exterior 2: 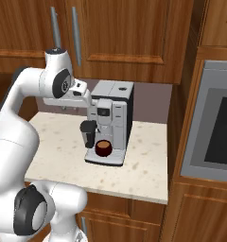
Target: Pick up the brewed coffee from the coffee machine and place it next to the breakfast plate on the dining counter.
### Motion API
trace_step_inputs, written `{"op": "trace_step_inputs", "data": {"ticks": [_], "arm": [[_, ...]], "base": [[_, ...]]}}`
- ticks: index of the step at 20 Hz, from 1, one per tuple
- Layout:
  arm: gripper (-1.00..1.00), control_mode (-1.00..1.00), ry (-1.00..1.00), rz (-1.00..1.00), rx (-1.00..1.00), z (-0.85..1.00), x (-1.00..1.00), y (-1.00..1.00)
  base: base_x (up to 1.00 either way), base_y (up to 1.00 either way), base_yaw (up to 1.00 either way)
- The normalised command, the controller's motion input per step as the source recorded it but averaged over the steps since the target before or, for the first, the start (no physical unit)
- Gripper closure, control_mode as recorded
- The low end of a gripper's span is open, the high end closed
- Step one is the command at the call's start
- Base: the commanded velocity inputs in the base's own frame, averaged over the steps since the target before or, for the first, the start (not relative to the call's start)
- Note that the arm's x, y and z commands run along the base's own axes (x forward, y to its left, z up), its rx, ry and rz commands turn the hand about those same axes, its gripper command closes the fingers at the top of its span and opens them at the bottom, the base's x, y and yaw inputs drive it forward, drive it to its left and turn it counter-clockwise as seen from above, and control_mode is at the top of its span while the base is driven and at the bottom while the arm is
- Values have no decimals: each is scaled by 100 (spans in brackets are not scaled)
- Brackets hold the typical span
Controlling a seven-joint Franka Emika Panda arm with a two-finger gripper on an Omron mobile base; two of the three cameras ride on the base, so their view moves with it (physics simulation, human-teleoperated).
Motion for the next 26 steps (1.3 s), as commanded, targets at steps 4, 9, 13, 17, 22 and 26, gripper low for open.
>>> {"op": "trace_step_inputs", "data": {"ticks": [4, 9, 13, 17, 22, 26], "arm": [[-100, -100, -1, 0, 0, -5, -28, -4], [-100, -100, 0, 2, 0, -17, -52, -32], [-100, -100, 0, 0, 0, -5, -21, -36], [-100, -100, 0, 1, 0, -44, -29, -62], [-100, -100, -5, 10, 0, -77, -14, -38], [-100, -100, -8, 16, 0, -68, 3, -1]], "base": [[0, 0, 0], [0, 0, 0], [0, 0, 0], [0, 0, 0], [0, 0, 0], [0, 0, 0]]}}
